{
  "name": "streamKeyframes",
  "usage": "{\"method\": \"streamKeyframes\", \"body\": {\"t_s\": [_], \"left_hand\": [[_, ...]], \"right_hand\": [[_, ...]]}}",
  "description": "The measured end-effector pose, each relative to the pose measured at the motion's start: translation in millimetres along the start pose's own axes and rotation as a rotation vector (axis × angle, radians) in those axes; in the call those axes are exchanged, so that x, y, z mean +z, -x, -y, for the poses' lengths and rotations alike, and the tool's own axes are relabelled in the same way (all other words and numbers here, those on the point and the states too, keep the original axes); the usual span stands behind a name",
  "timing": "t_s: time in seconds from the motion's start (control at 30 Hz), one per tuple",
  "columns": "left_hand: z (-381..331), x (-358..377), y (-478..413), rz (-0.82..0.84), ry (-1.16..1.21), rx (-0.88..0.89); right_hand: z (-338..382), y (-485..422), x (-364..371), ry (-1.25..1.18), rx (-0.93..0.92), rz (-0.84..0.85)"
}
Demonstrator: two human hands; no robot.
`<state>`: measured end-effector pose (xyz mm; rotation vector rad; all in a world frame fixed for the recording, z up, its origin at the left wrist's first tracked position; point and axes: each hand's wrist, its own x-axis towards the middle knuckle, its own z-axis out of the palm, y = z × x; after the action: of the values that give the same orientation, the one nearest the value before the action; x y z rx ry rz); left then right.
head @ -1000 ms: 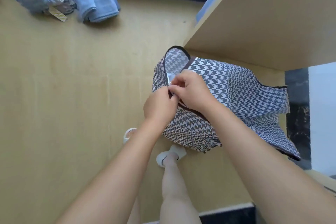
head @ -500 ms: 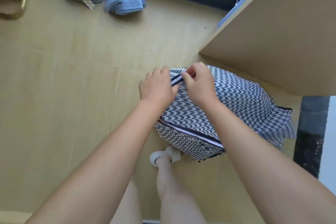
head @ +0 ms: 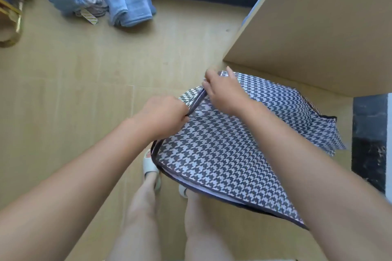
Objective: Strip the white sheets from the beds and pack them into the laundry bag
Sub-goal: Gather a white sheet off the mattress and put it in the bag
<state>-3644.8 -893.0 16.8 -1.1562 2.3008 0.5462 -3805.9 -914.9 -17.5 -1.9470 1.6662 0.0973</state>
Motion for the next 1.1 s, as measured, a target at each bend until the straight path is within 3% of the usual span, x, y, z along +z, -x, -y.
{"method": "streamKeyframes", "body": {"t_s": [0.03, 0.1, 0.17, 0.3, 0.4, 0.5, 0.57, 0.63, 0.8, 0.9, 1.03, 1.1], "left_hand": [[1, 5, 4, 0.012, 0.035, -0.025], [2, 13, 6, 0.013, 0.161, -0.095], [-3, 16, 0, -0.030, 0.276, -0.160], [-29, 2, -19, -0.153, 0.242, -0.055], [-51, 1, -40, -0.027, 0.015, 0.120], [-54, 12, -53, 0.129, 0.074, 0.121], [-50, 17, -51, 0.095, 0.025, 0.148], [-43, 19, -47, 0.013, 0.003, 0.178], [-16, -3, -44, -0.085, 0.089, 0.212], [15, -22, -45, -0.159, 0.185, 0.225], [31, -30, -50, -0.072, 0.105, 0.312], [29, -30, -59, -0.050, 0.130, 0.283]], "right_hand": [[-4, 3, -6, 0.099, -0.081, 0.070], [-10, 18, -13, 0.215, -0.154, 0.049], [-11, 40, -11, 0.261, -0.118, 0.008], [-27, 87, 17, 0.010, 0.189, 0.007], [-28, 110, 43, -0.091, 0.199, -0.072], [-26, 111, 59, -0.169, 0.226, -0.121], [-25, 109, 64, -0.234, 0.258, -0.131], [-22, 104, 65, -0.279, 0.250, -0.251], [-21, 67, 35, -0.134, 0.169, -0.465], [-38, 48, -2, -0.004, 0.244, -0.574], [-56, 40, -16, -0.020, 0.410, -0.404], [-55, 37, -14, -0.016, 0.414, -0.437]]}}
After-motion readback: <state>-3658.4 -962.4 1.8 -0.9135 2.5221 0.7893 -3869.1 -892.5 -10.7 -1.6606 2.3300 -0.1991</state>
